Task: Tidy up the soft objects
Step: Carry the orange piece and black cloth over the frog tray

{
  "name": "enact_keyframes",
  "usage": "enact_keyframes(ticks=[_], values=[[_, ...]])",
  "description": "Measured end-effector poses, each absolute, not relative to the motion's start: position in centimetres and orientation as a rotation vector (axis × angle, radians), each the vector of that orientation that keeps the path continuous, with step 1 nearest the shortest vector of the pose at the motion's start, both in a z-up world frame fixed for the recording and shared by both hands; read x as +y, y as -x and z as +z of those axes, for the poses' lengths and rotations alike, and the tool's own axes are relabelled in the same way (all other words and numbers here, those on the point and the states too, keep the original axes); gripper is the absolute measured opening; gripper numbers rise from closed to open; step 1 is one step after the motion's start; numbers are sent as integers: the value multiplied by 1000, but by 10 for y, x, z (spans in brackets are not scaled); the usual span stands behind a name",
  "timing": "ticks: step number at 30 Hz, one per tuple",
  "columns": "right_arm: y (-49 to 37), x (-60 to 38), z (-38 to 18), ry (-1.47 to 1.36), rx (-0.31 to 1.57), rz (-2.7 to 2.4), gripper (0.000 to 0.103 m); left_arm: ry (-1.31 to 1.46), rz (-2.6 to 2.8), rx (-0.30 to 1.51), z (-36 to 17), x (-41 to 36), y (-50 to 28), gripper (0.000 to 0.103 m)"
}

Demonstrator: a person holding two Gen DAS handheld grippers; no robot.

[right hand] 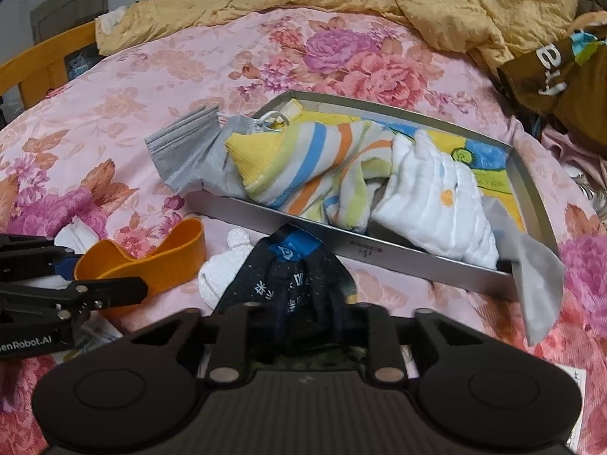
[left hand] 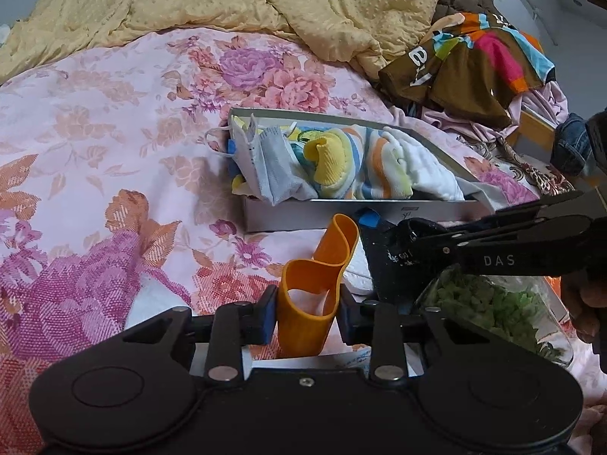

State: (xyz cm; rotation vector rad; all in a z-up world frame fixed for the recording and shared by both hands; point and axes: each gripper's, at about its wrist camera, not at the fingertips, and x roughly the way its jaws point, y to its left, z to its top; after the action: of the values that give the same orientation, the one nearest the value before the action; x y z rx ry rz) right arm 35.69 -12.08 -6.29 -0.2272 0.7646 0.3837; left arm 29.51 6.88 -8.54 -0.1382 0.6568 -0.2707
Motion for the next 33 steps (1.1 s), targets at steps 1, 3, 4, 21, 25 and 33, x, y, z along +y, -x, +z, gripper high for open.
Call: enact_keyframes(ticks=[1,3,4,21,25,33], values=[[-357,-122,-63,228,764,377,14,142,-269,653,-85,69,-295,33],[-355,-122,-63,237,762,369,9,151,-267,644,-83,70,-294,32],[-353,-122,-63,245,758,367,9,154,-265,638,-81,70,-294,32],[-322,-132,-14,287,604,374,5,130,-215,500,-51,63,-273,30],[-316,-137,2,272,548,399,5,112,-216,479,-46,56,-269,30],[-327,-160,22,190,498,444,5,144,-196,476,-24,47,-266,30]])
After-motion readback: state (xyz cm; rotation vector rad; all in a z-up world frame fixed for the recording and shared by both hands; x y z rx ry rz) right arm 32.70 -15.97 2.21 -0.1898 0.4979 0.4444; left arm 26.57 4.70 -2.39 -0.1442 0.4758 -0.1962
